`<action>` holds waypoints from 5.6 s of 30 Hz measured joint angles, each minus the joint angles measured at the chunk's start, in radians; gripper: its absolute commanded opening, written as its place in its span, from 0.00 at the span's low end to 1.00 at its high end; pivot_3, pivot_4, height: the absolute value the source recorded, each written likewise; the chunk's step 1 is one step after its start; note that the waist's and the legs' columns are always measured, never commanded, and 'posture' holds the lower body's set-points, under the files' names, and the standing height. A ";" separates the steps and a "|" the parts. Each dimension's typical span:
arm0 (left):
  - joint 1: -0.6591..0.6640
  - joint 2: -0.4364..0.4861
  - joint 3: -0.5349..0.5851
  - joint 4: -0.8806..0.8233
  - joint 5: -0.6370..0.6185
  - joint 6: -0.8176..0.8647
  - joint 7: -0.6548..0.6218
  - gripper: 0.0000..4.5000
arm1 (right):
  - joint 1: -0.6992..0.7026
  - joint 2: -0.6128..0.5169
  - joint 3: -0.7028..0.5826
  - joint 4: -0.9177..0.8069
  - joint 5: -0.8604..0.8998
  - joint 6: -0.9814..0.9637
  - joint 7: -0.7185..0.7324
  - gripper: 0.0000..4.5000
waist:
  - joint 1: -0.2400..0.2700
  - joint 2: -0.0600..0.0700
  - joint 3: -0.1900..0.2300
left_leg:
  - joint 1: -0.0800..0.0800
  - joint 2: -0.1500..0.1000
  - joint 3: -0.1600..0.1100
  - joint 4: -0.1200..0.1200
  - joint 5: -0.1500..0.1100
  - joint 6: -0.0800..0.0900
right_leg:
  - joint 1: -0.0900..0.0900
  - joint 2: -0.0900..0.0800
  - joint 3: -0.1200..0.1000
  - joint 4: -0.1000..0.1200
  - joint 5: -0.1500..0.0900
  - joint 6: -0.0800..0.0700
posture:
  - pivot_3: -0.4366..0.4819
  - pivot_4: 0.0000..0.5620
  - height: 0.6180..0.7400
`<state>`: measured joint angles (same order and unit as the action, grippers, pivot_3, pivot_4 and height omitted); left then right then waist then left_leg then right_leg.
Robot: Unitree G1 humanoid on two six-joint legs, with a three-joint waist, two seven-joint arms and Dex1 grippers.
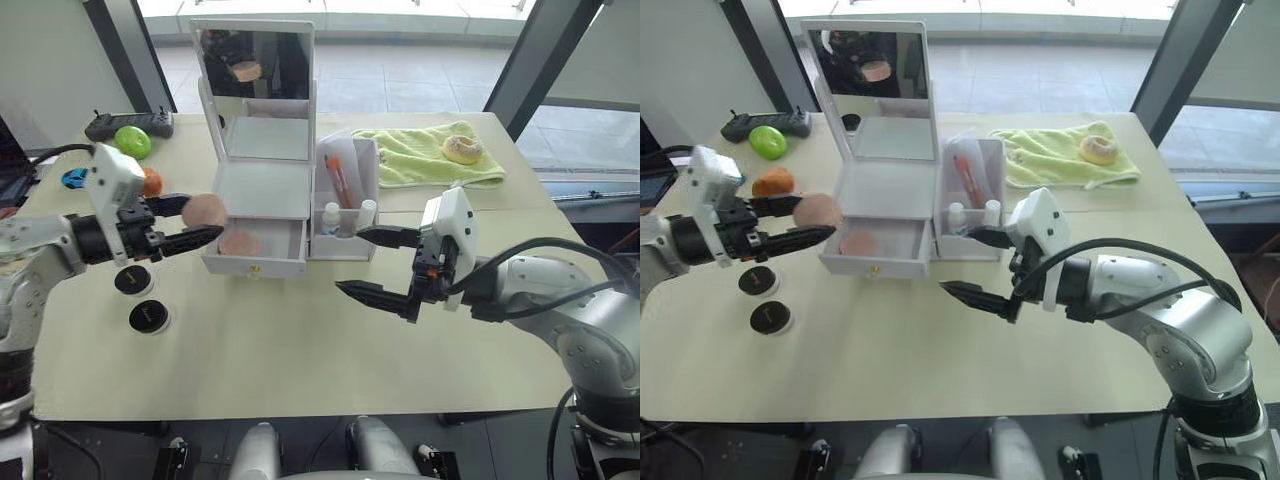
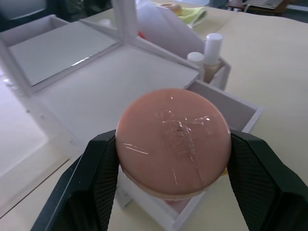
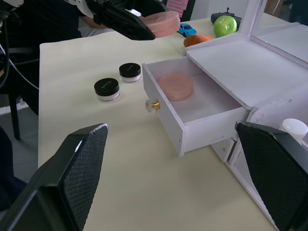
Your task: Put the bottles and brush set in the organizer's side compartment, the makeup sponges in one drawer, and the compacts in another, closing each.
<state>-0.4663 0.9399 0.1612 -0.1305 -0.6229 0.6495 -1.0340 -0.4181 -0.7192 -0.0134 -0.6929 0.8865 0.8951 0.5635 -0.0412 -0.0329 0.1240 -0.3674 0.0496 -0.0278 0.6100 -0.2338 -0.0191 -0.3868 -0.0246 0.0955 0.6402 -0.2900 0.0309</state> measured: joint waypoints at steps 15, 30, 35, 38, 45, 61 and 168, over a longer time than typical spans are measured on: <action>-0.184 -0.134 -0.237 0.199 0.150 -0.079 -0.159 0.66 | 0.079 -0.009 -0.052 -0.081 0.034 0.023 -0.113 1.00 | -0.001 0.000 0.000 | -0.001 0.000 -0.001 0.001 0.000 0.000 | 0.000 0.001 0.001 0.000 0.000 0.001 | 0.48 0.27 1.00; -0.208 -0.196 -0.258 0.242 0.206 -0.108 -0.156 0.66 | 0.088 -0.009 -0.053 -0.106 0.077 0.024 -0.176 1.00 | 0.000 0.000 0.000 | -0.001 0.000 -0.002 0.002 0.000 0.000 | 0.000 0.001 0.001 0.000 0.000 0.002 | 0.48 0.27 1.00; -0.209 -0.198 -0.258 0.254 0.216 -0.118 -0.156 0.66 | 0.088 -0.009 -0.053 -0.111 0.081 0.024 -0.184 1.00 | 0.000 0.000 0.000 | -0.001 0.000 -0.002 0.002 0.000 0.000 | 0.000 0.001 0.001 0.000 0.000 0.002 | 0.48 0.27 1.00; -0.209 -0.206 -0.257 0.257 0.218 -0.120 -0.155 0.73 | 0.088 -0.009 -0.053 -0.111 0.081 0.024 -0.190 1.00 | 0.001 0.000 0.000 | -0.001 0.000 -0.002 0.002 0.000 0.000 | 0.001 0.001 0.001 0.000 0.000 0.002 | 0.48 0.27 1.00; -0.209 -0.225 -0.251 0.257 0.218 -0.120 -0.147 1.00 | 0.099 -0.010 -0.054 -0.112 0.082 0.024 -0.195 1.00 | 0.001 0.000 0.000 | -0.001 0.000 -0.002 0.002 0.000 0.000 | 0.001 0.001 0.001 0.000 0.000 0.002 | 0.48 0.27 1.00; -0.189 -0.017 -0.125 0.211 0.081 0.019 -0.314 0.52 | 0.114 -0.011 -0.059 -0.115 0.089 0.023 -0.200 1.00 | -0.003 0.000 0.001 | 0.000 0.000 -0.002 0.001 0.000 0.000 | 0.000 0.002 0.001 0.000 -0.001 0.002 | 0.48 0.27 1.00; 0.525 -0.634 -0.097 -0.254 0.370 -0.325 0.612 1.00 | 0.207 -0.055 -0.116 -0.011 -0.007 -0.041 -0.072 1.00 | 0.023 0.001 -0.006 | -0.001 -0.001 0.002 0.003 0.000 0.000 | 0.006 -0.001 0.003 -0.008 0.006 0.000 | 0.48 0.27 1.00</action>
<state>0.0583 0.3059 0.0641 -0.3842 -0.2525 0.3247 -0.4217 -0.2111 -0.7737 -0.1290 -0.7040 0.8799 0.8541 0.4912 -0.0183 -0.0315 0.1179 -0.3685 0.0488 -0.0261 0.6130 -0.2338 -0.0191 -0.3813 -0.0254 0.0985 0.6320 -0.2840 0.0310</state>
